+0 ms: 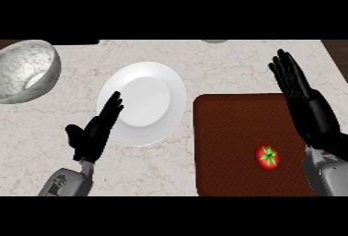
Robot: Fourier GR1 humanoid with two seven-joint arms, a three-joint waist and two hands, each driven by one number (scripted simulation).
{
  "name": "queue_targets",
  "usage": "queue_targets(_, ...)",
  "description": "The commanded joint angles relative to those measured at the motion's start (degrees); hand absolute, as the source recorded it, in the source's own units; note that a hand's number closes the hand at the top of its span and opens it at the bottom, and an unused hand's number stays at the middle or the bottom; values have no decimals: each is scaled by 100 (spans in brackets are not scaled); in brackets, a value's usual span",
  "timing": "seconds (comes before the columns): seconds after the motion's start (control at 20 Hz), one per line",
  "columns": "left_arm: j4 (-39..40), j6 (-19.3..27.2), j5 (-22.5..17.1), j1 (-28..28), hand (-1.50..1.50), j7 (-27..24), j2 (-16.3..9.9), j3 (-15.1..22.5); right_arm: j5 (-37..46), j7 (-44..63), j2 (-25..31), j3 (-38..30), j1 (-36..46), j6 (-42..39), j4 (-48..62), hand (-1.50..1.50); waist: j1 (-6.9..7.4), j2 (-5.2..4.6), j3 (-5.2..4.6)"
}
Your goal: Pick the tomato from the tray and place it in the plate
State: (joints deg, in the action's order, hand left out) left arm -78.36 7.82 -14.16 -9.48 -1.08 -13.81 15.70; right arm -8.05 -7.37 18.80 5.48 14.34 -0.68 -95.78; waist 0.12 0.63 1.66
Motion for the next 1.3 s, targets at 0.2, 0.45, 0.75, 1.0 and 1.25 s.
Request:
queue_targets(0.2,394,359,-3,515,0,701,-117,-237,-1596,103,1262,-1688,592,-1423,873,150,63,-102,-153)
queue_targets(0.45,330,229,-192,682,0,677,114,-153,140,-679,1452,-2023,77,-74,1908,-150,63,-129,-149)
queue_targets(0.75,-241,459,-15,986,0,982,206,-34,-539,-2071,1466,-2525,-357,-1165,2564,-150,10,-64,-160)
queue_targets(1.0,-158,199,-98,1044,0,966,77,-232,-66,-1776,1828,-2166,-517,-1463,2117,-150,-11,-55,-167)
queue_targets(1.25,-301,285,-107,891,0,1166,3,-289,743,-1177,2981,-1504,-753,-2263,1723,-150,-15,-48,-176)
